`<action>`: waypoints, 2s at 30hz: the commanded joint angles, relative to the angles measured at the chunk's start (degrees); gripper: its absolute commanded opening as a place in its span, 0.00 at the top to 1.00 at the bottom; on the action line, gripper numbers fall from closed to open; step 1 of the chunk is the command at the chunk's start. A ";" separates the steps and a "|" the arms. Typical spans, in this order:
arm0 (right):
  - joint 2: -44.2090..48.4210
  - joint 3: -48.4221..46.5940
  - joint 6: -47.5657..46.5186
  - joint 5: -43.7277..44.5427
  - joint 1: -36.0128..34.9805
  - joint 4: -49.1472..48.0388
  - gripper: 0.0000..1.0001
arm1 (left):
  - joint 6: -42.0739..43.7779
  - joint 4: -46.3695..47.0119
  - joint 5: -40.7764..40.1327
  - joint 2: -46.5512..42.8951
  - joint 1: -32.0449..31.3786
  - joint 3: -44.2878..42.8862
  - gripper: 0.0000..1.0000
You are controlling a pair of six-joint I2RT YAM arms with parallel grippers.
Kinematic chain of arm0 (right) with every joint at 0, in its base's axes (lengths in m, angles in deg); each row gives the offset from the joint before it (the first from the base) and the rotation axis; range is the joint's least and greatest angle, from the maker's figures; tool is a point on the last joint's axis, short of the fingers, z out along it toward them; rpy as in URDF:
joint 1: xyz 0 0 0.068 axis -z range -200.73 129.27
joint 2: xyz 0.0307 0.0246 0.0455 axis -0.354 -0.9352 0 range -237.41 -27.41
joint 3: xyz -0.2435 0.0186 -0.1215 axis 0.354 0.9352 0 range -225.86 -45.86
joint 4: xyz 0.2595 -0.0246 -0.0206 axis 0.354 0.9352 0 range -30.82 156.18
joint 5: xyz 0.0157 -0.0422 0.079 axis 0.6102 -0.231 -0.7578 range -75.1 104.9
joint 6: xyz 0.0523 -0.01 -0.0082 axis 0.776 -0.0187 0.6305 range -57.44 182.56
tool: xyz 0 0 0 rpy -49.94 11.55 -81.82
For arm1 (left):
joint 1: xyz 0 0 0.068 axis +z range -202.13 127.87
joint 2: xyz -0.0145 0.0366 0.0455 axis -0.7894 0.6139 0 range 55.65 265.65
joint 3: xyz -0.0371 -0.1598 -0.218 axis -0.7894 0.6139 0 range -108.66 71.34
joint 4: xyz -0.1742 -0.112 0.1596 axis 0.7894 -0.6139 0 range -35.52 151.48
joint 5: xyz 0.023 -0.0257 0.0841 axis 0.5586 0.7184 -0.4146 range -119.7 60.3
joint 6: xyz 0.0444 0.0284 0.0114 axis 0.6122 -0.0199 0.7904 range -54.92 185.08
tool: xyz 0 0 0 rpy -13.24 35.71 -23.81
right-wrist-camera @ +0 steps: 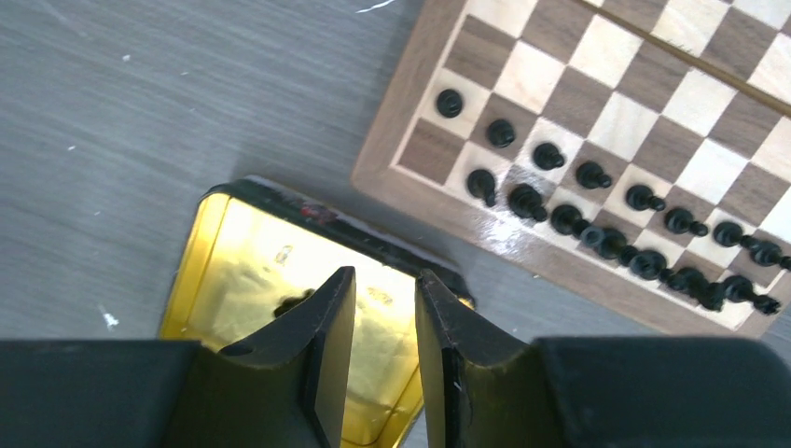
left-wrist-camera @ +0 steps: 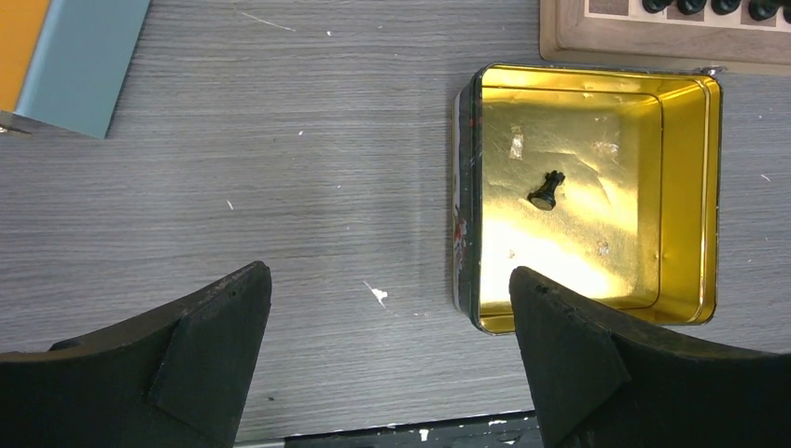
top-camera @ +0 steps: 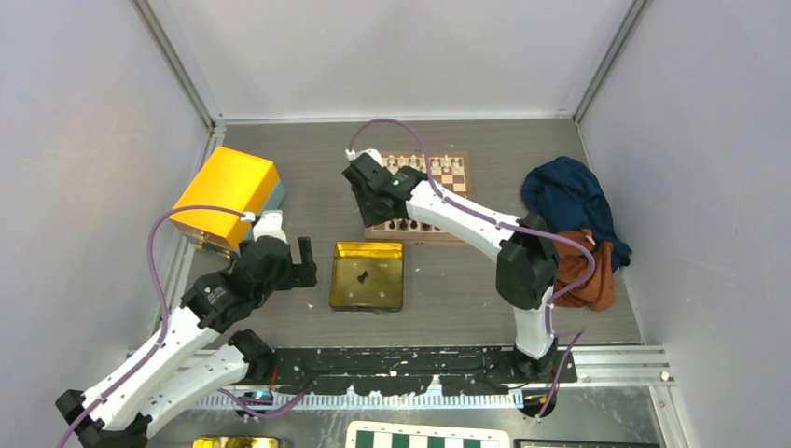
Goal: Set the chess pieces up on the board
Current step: Pick up the chess piece from the storage box.
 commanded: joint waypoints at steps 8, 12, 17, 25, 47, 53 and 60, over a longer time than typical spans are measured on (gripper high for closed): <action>1.50 -0.63 14.61 7.34 -8.37 2.00 0.62 | 0.69 0.55 1.46 -0.67 -0.07 -3.70 0.00; 0.89 1.19 21.38 7.61 -9.15 1.05 0.62 | 0.51 -0.11 2.05 -1.22 -0.07 -4.03 0.00; -0.57 2.35 27.30 7.59 -9.76 1.19 0.62 | 0.57 -1.03 2.52 -1.91 -0.07 -4.40 0.00; -4.99 1.24 32.71 8.45 -9.71 3.22 0.64 | 0.68 -1.62 3.07 -2.31 -0.07 -4.69 0.00; -6.52 3.99 40.64 9.64 -12.72 5.15 0.65 | -0.44 -4.00 4.21 -2.05 -0.07 -5.38 0.00; -5.70 5.94 41.72 9.81 -12.92 5.00 0.65 | -0.56 -4.13 4.30 -1.88 -0.07 -5.46 0.00; -6.24 6.67 41.63 9.25 -13.02 4.00 0.65 | -0.68 -4.00 4.37 -1.53 -0.07 -5.20 0.00</action>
